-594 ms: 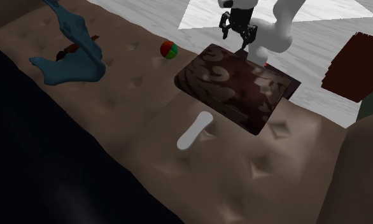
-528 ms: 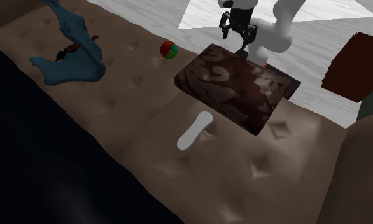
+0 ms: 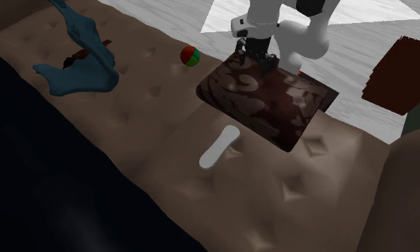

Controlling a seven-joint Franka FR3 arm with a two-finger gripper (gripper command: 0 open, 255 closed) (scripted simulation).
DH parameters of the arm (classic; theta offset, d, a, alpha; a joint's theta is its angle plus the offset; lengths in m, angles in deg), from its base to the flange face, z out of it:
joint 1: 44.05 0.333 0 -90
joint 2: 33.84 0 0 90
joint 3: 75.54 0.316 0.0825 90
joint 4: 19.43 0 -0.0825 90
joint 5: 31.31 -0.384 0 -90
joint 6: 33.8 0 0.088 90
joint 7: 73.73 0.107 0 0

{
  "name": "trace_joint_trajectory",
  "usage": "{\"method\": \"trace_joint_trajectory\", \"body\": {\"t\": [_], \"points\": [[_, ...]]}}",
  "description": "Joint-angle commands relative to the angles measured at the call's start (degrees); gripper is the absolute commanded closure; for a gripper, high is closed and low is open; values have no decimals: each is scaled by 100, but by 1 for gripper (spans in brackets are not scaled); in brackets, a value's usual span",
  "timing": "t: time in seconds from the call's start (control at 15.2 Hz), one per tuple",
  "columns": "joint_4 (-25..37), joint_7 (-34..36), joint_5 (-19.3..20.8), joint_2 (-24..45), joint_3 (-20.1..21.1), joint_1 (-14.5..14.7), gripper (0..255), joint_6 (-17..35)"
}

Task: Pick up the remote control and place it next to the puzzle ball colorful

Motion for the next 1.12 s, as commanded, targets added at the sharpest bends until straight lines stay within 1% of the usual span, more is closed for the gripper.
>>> {"method": "trace_joint_trajectory", "body": {"t": [0.0, 0.53, 0.79, 1.06], "points": [[94, 78, -37, 390, 72, 33, 0, 319], [806, 276, -34, 2076, 261, 96, 0, 1343], [1340, 385, 24, 2944, 338, 133, 0, 1699], [1991, 494, 112, 3819, 391, 189, 0, 1944]]}}
